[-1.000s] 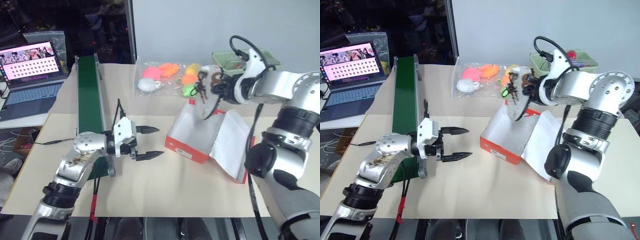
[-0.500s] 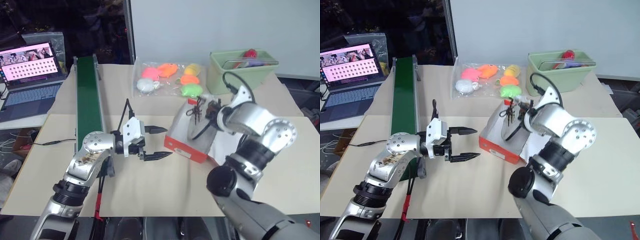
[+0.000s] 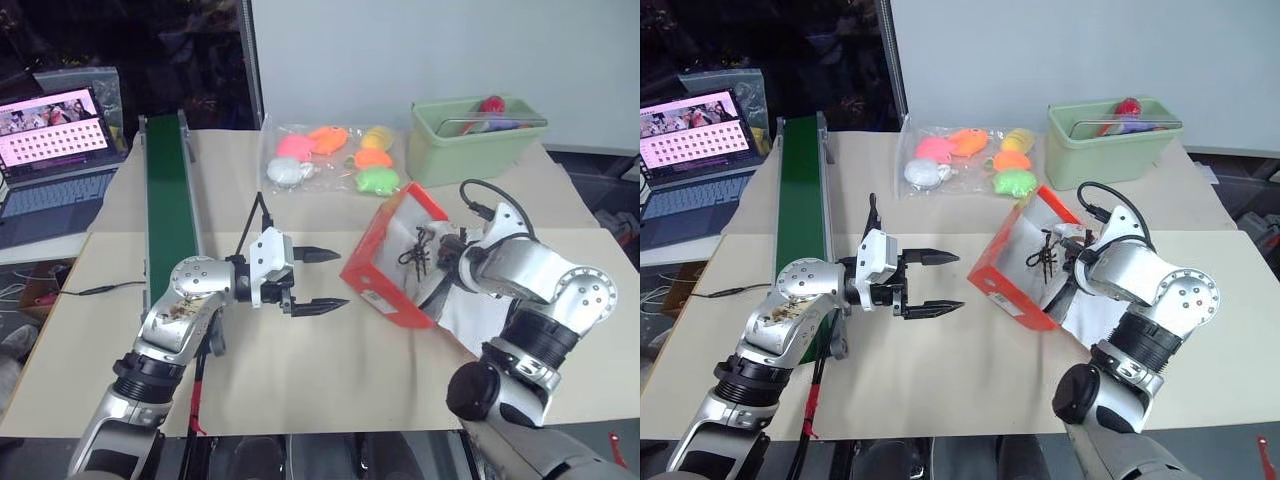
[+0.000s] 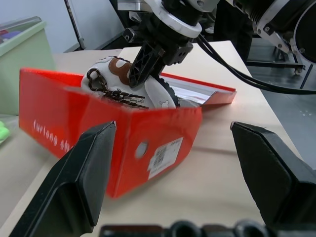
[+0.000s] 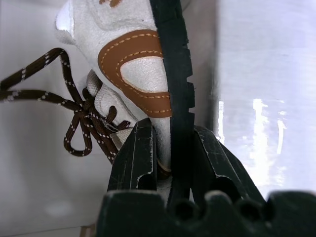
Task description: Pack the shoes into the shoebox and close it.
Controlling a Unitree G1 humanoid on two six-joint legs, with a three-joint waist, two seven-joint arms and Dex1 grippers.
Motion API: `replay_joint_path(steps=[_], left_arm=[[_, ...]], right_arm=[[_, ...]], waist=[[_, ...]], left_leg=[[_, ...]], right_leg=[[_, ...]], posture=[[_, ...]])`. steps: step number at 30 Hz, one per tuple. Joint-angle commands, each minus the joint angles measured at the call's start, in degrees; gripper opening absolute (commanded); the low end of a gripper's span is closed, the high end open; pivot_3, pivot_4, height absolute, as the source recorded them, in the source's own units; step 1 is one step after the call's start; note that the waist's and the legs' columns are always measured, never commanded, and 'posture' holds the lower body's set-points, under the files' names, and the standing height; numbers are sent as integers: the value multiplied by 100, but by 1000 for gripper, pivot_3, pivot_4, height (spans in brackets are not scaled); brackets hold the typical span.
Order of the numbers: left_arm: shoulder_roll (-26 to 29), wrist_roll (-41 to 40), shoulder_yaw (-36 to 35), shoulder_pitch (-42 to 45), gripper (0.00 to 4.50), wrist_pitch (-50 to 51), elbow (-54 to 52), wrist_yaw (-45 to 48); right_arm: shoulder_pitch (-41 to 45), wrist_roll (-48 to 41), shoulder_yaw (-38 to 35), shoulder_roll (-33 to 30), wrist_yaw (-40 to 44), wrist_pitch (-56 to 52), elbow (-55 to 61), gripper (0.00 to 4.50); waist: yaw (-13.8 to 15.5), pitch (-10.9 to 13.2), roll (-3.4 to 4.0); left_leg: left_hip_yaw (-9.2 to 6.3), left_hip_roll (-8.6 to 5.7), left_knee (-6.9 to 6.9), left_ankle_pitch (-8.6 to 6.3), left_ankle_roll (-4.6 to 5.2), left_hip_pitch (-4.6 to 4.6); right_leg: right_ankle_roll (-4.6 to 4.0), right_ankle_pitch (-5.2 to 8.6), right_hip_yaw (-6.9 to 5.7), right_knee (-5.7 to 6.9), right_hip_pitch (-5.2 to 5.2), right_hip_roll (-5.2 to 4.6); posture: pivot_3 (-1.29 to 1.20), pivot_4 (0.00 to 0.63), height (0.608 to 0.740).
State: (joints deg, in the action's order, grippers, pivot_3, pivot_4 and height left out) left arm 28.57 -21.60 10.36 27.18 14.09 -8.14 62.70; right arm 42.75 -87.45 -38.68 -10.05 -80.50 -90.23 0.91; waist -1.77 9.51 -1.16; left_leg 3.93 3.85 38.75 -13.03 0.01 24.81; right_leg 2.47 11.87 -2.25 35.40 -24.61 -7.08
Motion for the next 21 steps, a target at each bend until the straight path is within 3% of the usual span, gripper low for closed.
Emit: replay_joint_path(steps=[1,7,9,13,15,21], left_arm=[[-17,-38,-59,76,4053,-2,-149,-40],[-9,-42,-65,32,4053,11,-202,-94],[-6,-39,-66,36,4053,2,-181,-98],[-26,1,-102,73,4053,-41,-64,-153],[-38,33,-159,85,4053,-27,26,-262],[-370,315,-652,219,4053,215,253,-1592]], right_arm=[[-246,-1138,772,-382,-327,804,55,1710],[-322,-2397,2004,-1200,-493,2034,11,3947],[-230,-2531,2322,-1475,-330,2224,-10,4419],[96,-2554,2826,-1967,223,2410,-33,4419],[410,-2133,3032,-2241,863,2251,13,4419],[1173,-163,3623,-2826,3725,2223,685,4419]], waist=[[-17,0,0],[-38,0,0],[-37,0,-1],[-30,0,-1],[-32,0,-1],[13,0,-1]], left_leg=[[0,-1,0,0,0,0],[-1,-2,7,0,0,-2],[-2,-1,6,0,0,-3],[-1,-2,7,0,1,-3],[-1,-1,7,0,1,-3],[-4,1,4,-1,1,-4]], right_leg=[[0,0,0,0,0,0],[1,0,2,-26,7,0],[1,0,2,-27,9,0],[1,0,3,-29,10,0],[1,0,3,-28,10,0],[2,1,1,-33,8,2]], posture=[[0,150,729],[0,150,729],[0,150,729],[0,150,729],[0,150,729],[0,150,729]])
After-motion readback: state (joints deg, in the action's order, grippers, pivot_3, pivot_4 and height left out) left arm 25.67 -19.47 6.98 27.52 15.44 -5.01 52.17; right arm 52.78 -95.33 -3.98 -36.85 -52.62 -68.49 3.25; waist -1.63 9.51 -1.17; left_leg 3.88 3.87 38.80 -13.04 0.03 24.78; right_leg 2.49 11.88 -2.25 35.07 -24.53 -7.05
